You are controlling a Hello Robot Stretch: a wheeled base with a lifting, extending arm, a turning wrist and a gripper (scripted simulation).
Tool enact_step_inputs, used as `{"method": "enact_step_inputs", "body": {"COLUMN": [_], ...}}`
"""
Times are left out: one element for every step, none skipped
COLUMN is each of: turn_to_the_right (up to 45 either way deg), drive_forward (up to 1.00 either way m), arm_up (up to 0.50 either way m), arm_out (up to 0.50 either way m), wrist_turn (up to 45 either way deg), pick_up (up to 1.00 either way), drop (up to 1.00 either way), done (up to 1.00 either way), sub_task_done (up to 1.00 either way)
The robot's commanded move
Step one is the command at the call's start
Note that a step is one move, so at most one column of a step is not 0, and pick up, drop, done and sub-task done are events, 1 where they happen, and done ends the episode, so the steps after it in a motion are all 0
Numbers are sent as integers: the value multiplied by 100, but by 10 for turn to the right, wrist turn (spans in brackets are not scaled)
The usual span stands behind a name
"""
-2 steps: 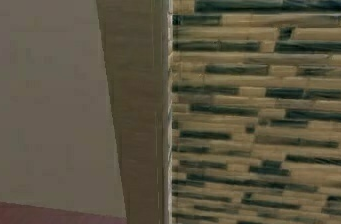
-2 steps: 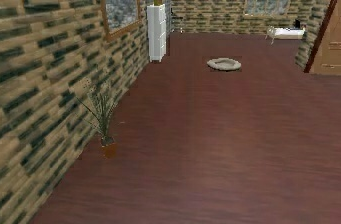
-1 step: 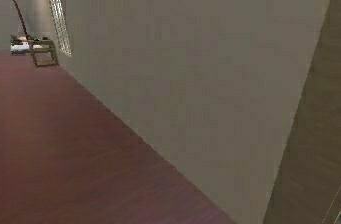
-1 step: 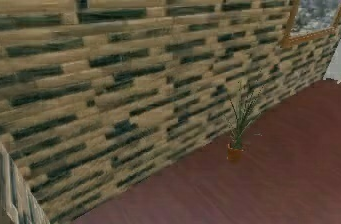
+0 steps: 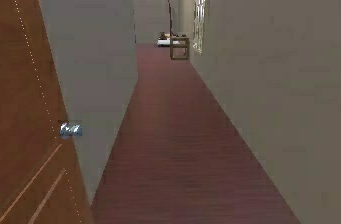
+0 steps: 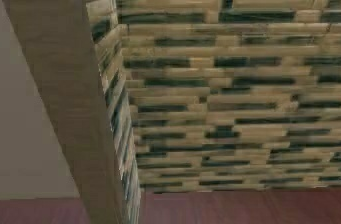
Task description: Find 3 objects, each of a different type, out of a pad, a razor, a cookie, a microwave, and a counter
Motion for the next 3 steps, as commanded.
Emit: {"method": "enact_step_inputs", "body": {"turn_to_the_right": [0,-60,0], "drive_forward": [45,0,100], "arm_up": [0,0,0], "arm_out": [0,0,0], "wrist_turn": [0,0,0], "pick_up": [0,0,0], "drop": [0,0,0], "done": [0,0,0], "sub_task_done": [0,0,0]}}
